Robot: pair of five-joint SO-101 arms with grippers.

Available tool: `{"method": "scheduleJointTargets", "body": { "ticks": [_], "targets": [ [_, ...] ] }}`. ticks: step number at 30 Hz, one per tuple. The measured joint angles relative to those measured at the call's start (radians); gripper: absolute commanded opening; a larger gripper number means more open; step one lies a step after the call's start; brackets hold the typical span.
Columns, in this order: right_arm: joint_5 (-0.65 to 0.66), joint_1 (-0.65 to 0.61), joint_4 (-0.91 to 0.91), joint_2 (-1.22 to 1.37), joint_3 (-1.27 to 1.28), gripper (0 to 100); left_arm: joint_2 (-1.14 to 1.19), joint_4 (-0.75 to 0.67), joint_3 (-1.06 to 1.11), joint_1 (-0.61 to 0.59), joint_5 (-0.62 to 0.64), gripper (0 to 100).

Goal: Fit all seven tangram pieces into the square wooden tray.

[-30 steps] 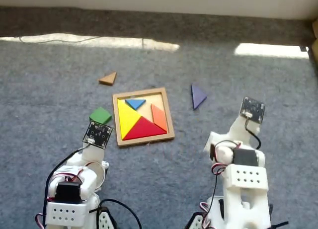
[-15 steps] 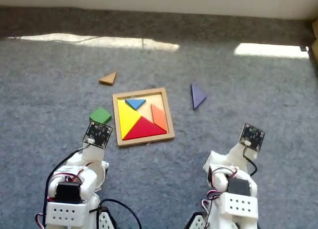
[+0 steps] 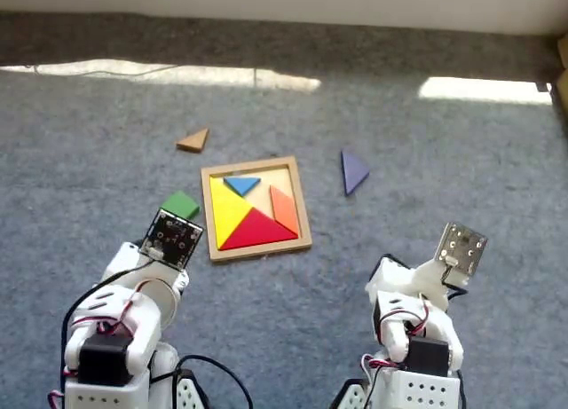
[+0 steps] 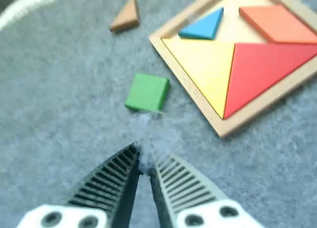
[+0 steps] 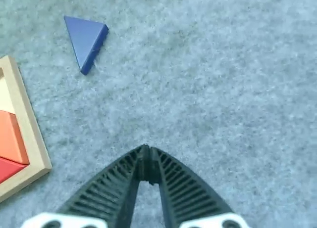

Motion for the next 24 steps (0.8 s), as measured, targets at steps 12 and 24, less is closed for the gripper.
{"method": "scheduleJointTargets", "body": {
  "ticks": [12, 24],
  "targets": [
    [0.0, 0.0, 0.003, -0.005, 0.0, 0.4, 0.463, -0.006, -0.46, -0.012, -0.069, 22],
    [0.0, 0.0, 0.003, -0.005, 0.0, 0.4, 1.43, -0.012, -0.895, -0.012, -0.241, 25]
  ]
}}
